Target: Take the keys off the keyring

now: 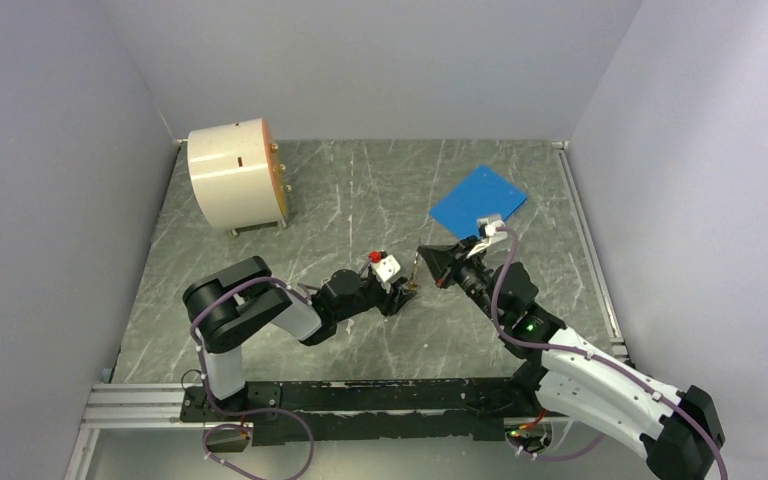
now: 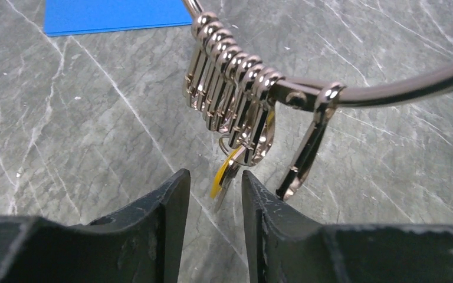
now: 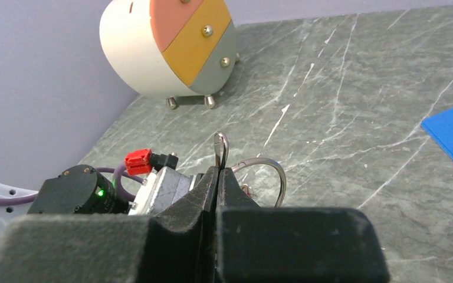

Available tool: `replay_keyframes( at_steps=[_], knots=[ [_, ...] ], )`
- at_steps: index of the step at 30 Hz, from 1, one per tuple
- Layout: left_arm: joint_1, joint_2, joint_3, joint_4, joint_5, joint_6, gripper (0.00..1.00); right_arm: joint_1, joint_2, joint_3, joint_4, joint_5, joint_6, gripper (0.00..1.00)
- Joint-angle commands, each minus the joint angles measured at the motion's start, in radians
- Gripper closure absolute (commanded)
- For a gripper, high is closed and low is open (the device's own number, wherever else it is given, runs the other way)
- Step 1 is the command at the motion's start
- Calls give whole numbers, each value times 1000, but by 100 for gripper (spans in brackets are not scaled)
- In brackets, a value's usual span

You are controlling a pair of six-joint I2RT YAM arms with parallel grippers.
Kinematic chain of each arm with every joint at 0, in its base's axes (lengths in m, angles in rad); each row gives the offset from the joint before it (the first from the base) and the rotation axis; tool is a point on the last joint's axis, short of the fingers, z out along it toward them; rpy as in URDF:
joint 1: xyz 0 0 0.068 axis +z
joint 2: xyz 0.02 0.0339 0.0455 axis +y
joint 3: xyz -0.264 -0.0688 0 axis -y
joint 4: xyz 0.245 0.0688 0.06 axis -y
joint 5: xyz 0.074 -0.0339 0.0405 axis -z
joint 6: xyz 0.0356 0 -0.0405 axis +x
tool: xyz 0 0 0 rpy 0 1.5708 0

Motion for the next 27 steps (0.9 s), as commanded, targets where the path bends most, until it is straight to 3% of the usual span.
replay_keyframes(
  at_steps=[1,9,17,22,27],
  knots=[
    [-8,26,23,81,34,16,60,6,-32,37,53,-3,16,100],
    [-8,66,22,164,27,-10,75,6,-40,29,56,-1,22,100],
    [-9,20,0,122,-25,-3,97,5,-86,3,22,43,1,100],
    [-9,-49,-18,17,-100,5,97,7,-149,-27,-45,100,-25,100],
    [-9,-151,4,-202,-167,13,97,4,-196,-88,-97,135,-30,100]
  ],
)
